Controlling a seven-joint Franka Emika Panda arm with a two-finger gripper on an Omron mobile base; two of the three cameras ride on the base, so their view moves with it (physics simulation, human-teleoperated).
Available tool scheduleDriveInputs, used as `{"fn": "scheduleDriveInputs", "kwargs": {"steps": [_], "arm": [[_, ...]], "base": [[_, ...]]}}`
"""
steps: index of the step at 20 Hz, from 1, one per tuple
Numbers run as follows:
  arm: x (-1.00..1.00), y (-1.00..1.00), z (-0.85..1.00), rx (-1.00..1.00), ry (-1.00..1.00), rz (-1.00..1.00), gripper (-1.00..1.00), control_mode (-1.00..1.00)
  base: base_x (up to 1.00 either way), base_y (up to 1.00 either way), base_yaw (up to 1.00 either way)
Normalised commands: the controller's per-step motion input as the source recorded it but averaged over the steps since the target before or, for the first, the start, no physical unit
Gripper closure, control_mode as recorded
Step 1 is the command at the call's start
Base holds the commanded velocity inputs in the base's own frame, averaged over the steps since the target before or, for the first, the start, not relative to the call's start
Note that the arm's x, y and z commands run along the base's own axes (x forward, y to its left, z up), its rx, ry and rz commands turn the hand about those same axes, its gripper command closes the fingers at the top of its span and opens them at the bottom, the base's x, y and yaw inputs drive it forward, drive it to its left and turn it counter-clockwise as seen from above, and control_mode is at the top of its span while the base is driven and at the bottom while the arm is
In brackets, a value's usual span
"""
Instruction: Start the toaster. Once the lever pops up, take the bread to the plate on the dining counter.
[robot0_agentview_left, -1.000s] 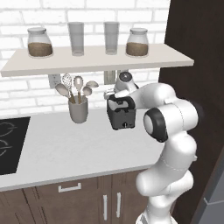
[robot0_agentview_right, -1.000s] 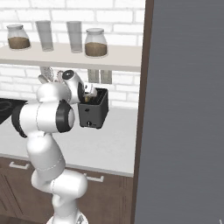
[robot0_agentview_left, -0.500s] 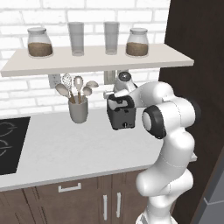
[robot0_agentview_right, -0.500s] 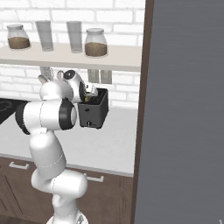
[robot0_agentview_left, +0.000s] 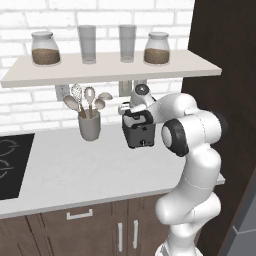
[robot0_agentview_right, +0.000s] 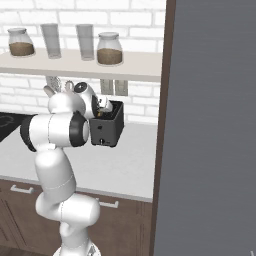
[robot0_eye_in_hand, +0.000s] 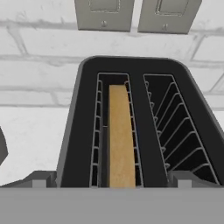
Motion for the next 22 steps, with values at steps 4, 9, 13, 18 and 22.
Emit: {"fn": "scheduleDriveInputs", "kwargs": {"steps": [4, 9, 13, 18, 22], "arm": [[0.09, 0.00, 0.00, 0.00, 0.00, 0.00, -1.00, -1.00], [0.11, -0.04, 0.00, 0.00, 0.00, 0.00, -1.00, -1.00], [0.01, 0.00, 0.00, 0.00, 0.00, 0.00, 1.00, -1.00], [0.00, 0.00, 0.00, 0.00, 0.00, 0.00, 1.00, -1.00], [0.00, 0.00, 0.00, 0.00, 0.00, 0.00, 1.00, -1.00]], "base": [[0.00, 0.00, 0.00], [0.00, 0.00, 0.00], [0.00, 0.00, 0.00], [0.00, 0.00, 0.00], [0.00, 0.00, 0.00]]}}
